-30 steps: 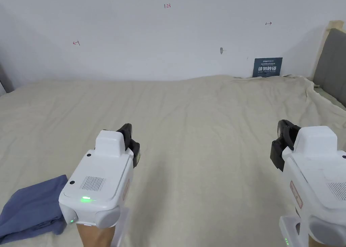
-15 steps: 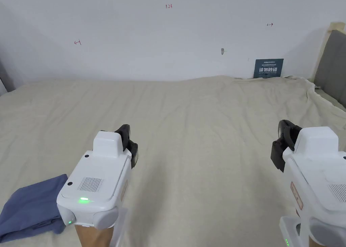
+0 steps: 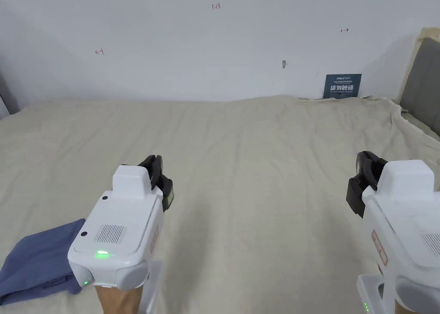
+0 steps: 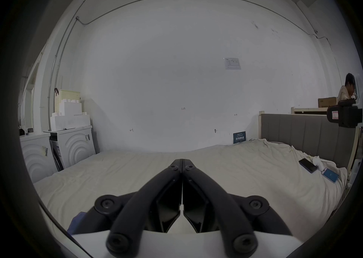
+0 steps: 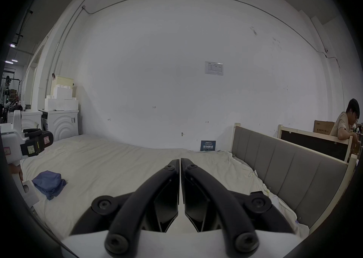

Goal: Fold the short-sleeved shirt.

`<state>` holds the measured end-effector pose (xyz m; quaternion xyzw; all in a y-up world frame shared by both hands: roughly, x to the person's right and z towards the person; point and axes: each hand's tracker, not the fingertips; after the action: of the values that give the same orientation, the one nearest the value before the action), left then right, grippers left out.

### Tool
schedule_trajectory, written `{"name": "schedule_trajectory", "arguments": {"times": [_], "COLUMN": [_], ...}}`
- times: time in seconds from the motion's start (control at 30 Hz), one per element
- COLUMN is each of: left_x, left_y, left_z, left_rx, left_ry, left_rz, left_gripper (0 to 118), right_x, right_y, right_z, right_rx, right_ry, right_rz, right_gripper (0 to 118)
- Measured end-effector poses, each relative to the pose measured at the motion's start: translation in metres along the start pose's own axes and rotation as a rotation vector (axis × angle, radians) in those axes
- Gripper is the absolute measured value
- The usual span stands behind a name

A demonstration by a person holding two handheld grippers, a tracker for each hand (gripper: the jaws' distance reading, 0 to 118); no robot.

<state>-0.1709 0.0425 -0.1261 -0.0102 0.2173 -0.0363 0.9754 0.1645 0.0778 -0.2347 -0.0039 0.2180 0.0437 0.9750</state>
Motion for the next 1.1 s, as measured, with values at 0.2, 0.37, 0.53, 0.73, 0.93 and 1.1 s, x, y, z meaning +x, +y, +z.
{"name": "schedule_trajectory", "arguments": {"times": [0.2, 0.37, 0.53, 0.73, 0.93, 1.1], "left_x": [-0.0041, -0.0073, -0.0090, -0.0091, -0.0081, -0.0067], "left_y": [-0.0010, -0.0018, -0.0015, -0.0001, 0.0000, 0.0006], "left_z": [-0.0029, -0.0009, -0.0002, 0.0002, 0.0002, 0.0008], "left_rx": [-0.010, -0.001, 0.004, 0.012, 0.017, 0.020], "left_ry": [0.025, 0.023, 0.027, 0.027, 0.027, 0.026], "left_rz": [0.036, 0.048, 0.052, 0.046, 0.037, 0.025], "left_gripper": [109, 118, 118, 118, 118, 118], "right_x": [0.0001, 0.0009, 0.0017, 0.0022, 0.0019, 0.0014], "right_y": [0.0004, -0.0014, -0.0022, -0.0015, -0.0001, 0.0006], "right_z": [-0.0001, 0.0003, 0.0024, 0.0026, 0.0027, 0.0027], "right_rx": [-0.006, -0.004, 0.016, 0.017, 0.020, 0.023], "right_ry": [0.008, 0.005, -0.007, -0.010, -0.010, -0.010], "right_rz": [-0.011, -0.015, -0.022, -0.021, -0.019, -0.018], "right_gripper": [85, 108, 118, 118, 118, 118]}}
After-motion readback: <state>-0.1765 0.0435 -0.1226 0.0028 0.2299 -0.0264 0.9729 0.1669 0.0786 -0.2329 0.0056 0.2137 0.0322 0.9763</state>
